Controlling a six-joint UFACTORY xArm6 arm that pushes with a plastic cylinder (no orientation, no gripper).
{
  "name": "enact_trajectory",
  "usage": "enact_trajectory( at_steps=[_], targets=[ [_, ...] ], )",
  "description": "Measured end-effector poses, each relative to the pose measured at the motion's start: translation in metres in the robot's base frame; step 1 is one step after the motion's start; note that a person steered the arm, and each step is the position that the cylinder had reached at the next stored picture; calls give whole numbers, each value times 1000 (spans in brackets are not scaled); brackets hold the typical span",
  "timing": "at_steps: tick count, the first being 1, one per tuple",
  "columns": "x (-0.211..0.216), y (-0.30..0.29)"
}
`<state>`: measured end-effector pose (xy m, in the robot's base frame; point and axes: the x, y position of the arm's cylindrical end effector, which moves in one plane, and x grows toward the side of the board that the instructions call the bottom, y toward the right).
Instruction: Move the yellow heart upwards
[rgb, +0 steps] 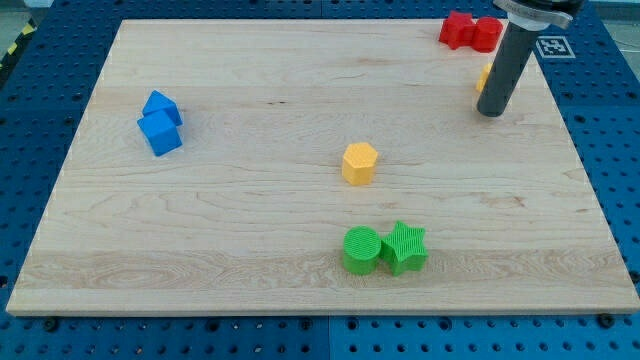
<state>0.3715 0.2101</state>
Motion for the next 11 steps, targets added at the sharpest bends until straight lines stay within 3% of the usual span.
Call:
enact_trajectory(
  at_steps=[2,6,9,11],
  targets=[
    [-28,4],
    [-12,42],
    [-42,25],
    [-34,-9]
  ],
)
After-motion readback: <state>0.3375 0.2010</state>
